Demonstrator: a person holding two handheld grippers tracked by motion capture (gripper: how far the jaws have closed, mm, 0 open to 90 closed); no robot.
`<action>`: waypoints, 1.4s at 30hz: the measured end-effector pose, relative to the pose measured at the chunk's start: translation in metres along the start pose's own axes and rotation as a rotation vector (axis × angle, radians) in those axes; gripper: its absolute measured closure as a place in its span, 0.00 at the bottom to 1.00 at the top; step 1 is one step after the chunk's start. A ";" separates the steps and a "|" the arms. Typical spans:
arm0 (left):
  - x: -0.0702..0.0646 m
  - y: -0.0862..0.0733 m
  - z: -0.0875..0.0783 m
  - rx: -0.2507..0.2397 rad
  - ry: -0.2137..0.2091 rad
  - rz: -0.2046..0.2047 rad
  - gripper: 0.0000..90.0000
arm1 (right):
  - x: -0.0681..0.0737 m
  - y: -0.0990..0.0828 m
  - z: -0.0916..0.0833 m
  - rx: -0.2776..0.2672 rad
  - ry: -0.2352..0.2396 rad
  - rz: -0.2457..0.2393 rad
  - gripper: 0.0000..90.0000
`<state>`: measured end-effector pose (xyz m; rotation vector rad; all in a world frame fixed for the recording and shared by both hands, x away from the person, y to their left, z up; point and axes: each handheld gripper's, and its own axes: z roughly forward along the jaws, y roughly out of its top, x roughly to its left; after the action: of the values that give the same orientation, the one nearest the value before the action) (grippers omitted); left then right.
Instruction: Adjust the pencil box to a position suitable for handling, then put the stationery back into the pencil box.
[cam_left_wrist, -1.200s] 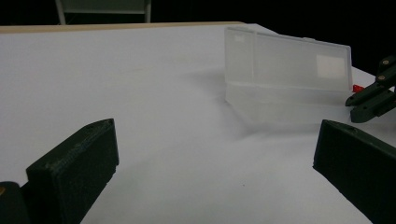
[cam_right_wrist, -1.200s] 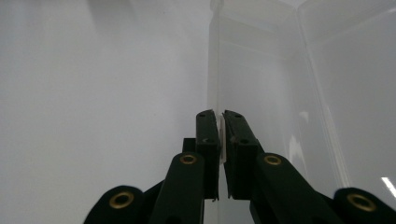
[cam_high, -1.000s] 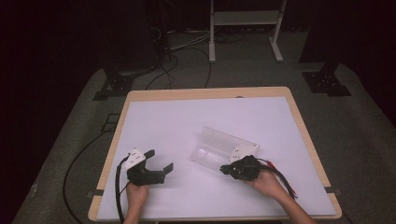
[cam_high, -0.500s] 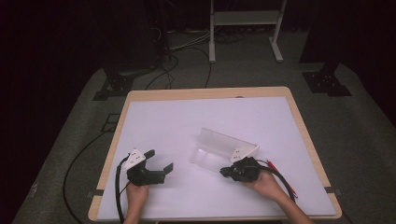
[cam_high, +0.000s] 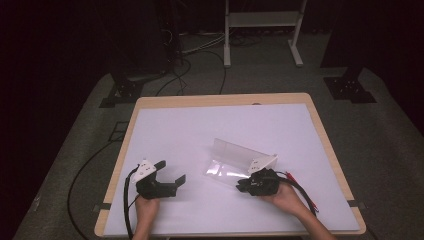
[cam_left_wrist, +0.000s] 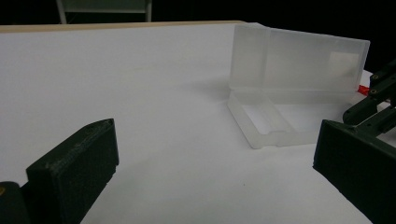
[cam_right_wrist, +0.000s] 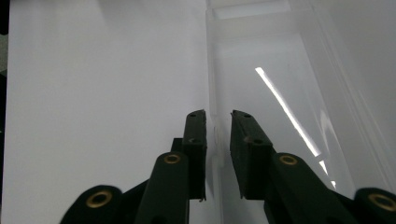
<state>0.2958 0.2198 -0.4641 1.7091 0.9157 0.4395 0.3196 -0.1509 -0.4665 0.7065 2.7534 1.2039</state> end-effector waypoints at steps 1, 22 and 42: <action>0.000 0.000 0.000 0.000 0.001 0.000 0.00 | 0.000 0.000 0.000 0.001 0.002 0.003 0.80; 0.000 0.000 0.000 -0.001 -0.004 0.001 0.00 | -0.002 0.004 -0.029 -0.086 -0.018 0.051 0.50; 0.000 0.000 0.001 0.003 -0.001 -0.001 0.00 | -0.005 -0.009 -0.067 -0.132 -0.104 0.090 0.41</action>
<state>0.2966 0.2189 -0.4643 1.7110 0.9170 0.4365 0.3052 -0.2038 -0.4274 0.8603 2.5564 1.3118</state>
